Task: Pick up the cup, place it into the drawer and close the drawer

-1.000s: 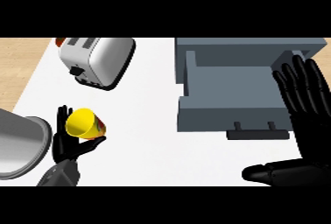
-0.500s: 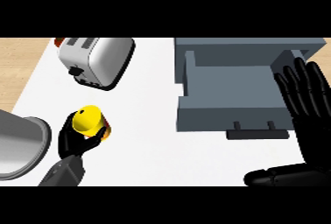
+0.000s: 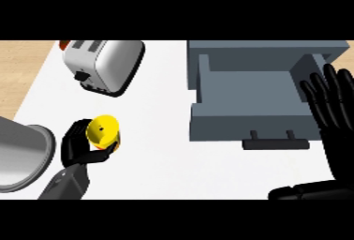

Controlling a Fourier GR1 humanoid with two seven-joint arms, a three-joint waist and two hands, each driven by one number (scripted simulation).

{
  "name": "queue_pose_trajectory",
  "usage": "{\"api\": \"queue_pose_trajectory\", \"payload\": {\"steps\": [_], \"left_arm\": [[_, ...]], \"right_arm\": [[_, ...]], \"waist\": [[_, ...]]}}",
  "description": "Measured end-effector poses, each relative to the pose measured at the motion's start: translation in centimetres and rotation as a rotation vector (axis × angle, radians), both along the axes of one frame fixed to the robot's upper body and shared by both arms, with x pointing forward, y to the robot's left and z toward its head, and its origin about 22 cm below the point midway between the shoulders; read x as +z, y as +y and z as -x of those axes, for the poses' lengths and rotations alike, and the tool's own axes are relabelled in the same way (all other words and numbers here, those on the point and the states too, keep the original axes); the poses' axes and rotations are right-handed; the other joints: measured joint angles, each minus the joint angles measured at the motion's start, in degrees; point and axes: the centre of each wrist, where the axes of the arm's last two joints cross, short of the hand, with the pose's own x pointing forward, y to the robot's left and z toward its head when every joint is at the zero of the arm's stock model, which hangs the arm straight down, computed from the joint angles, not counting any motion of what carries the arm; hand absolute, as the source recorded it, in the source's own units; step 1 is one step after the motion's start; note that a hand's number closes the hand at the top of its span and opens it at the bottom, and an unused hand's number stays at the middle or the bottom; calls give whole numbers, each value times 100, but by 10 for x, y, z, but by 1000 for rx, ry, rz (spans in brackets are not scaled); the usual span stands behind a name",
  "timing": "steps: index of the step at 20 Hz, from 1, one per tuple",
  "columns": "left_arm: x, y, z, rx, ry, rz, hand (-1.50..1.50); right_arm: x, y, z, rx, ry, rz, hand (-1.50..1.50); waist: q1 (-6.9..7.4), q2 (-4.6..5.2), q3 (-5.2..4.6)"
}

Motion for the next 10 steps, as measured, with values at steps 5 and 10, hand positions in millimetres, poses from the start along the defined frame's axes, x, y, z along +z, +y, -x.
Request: {"api": "queue_pose_trajectory", "payload": {"steps": [5, 10], "left_arm": [[3, -6, -1, -62, -36, -25, 150], [19, -15, -10, -138, -119, -20, 150]], "right_arm": [[0, -4, -2, -2, 3, 1, -150], [-2, -2, -6, -15, 10, -1, -150]], "waist": [[22, -8, 2], [78, -28, 8]]}}
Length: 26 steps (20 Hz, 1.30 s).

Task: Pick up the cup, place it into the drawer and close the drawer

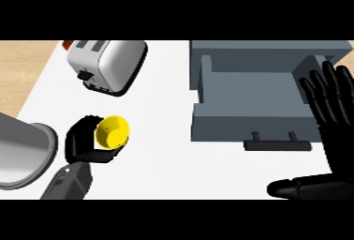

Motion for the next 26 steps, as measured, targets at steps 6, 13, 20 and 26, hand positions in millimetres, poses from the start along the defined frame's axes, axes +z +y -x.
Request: {"api": "queue_pose_trajectory", "payload": {"steps": [6, 13, 20, 26], "left_arm": [[41, -22, -17, -132, -89, -13, 150], [112, -64, -30, -236, -145, 2, 150], [188, -101, -47, -257, -183, -7, 150], [239, -136, -66, -263, -183, -43, 150]], "right_arm": [[-7, 1, 6, -5, 5, 5, -150], [-3, -11, 2, -7, 12, 7, -150], [0, -8, 0, -6, 3, 5, -150], [-5, -6, -5, -5, -2, 9, -150]], "waist": [[19, -15, 4], [16, -12, 4], [-32, 6, 0], [-62, 15, -2]]}}
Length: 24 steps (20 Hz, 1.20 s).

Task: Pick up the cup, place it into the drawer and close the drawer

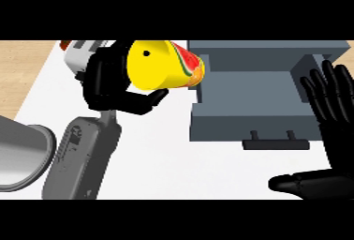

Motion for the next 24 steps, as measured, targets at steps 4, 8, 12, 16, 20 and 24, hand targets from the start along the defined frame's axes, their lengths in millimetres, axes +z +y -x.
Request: {"api": "queue_pose_trajectory", "payload": {"steps": [4, 8, 12, 16, 20, 24], "left_arm": [[25, -19, -17, 11, -6, -34, 150], [46, -37, -26, 5, -3, -63, 150], [56, -54, -37, 6, 12, -95, 150], [63, -76, -49, 6, 39, -134, 150], [55, -85, -60, 10, 69, -156, 150], [60, -103, -66, 17, 87, -175, 150]], "right_arm": [[0, -6, 6, 5, 1, -1, -150], [2, -7, 8, 3, 5, 0, -150], [2, -8, 8, -1, 6, -3, -150], [-1, -7, 4, 1, 7, -5, -150], [-2, -10, 1, 2, 4, -1, -150], [-5, -11, -4, 1, 8, -1, -150]], "waist": [[-29, 5, 1], [-26, 4, 0], [-42, 9, 0], [-69, 18, 1], [-85, 23, 1], [-117, 29, 1]]}}
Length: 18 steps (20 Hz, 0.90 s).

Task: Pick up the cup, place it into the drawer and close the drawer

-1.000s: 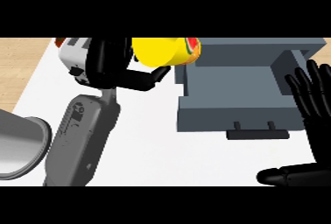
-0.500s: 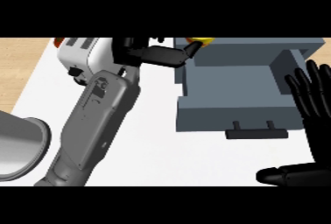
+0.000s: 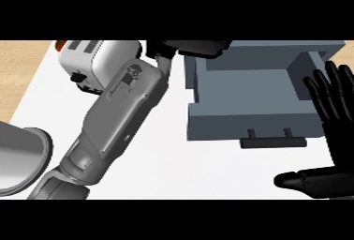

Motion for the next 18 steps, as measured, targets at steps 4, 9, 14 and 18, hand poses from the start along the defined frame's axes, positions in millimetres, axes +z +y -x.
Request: {"api": "queue_pose_trajectory", "payload": {"steps": [4, 9, 14, 18], "left_arm": [[-8, -11, -5, 10, 20, -22, 150], [-20, -20, -10, 23, 58, -58, 150], [-28, -23, -15, 21, 74, -122, 150], [-34, -26, -16, 31, 76, -164, 150]], "right_arm": [[1, 6, -4, 8, -7, 2, -150], [-2, 7, -4, 15, -12, 2, -150], [-3, 11, -5, 24, -21, 2, -150], [-4, 12, -8, 46, -20, 0, -150]], "waist": [[-40, 10, 0], [-116, 25, 2], [-212, 55, 3], [-302, 74, 4]]}}
